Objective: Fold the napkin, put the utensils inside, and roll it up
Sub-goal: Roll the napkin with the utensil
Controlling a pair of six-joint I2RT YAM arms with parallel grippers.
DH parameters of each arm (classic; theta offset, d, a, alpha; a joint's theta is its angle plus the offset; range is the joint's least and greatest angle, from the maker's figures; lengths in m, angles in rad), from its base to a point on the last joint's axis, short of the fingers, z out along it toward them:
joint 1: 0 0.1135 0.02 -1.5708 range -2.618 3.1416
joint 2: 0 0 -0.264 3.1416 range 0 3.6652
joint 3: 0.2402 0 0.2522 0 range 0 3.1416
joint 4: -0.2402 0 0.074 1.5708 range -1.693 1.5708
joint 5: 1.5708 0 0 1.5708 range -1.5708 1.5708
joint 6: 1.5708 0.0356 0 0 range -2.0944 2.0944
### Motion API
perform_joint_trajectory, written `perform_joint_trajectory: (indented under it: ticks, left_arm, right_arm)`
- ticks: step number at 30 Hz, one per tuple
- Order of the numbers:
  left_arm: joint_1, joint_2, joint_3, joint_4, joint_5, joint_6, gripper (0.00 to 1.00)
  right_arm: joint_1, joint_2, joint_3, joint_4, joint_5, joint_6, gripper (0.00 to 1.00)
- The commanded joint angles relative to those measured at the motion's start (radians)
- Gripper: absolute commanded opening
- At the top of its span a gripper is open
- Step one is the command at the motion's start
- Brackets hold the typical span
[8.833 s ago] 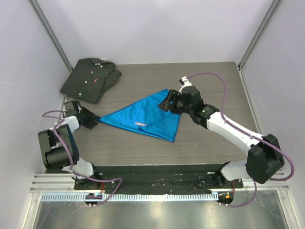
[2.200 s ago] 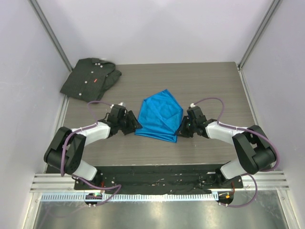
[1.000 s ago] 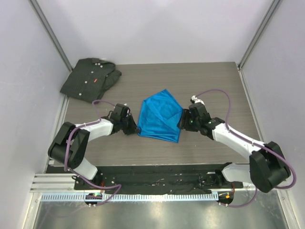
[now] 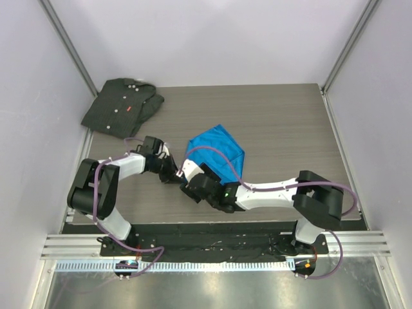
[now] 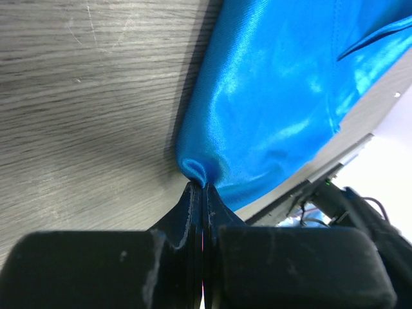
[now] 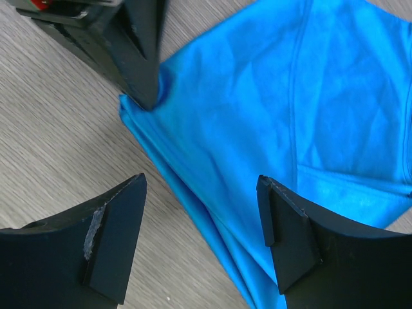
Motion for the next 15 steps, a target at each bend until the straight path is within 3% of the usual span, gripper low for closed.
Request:
perform_joint_trajectory:
  ticks: [1, 15]
  left_arm:
    - [0.025, 0.005, 0.020, -0.003, 0.090, -0.006, 0.00]
    - [0.059, 0.015, 0.013, -0.004, 0.124, 0.007, 0.00]
  right_arm:
    - [0.026, 0.054, 0.064, 0.101, 0.072, -0.053, 0.77]
    - [0.040, 0.212, 0.097, 0.121, 0.194, -0.109, 0.76]
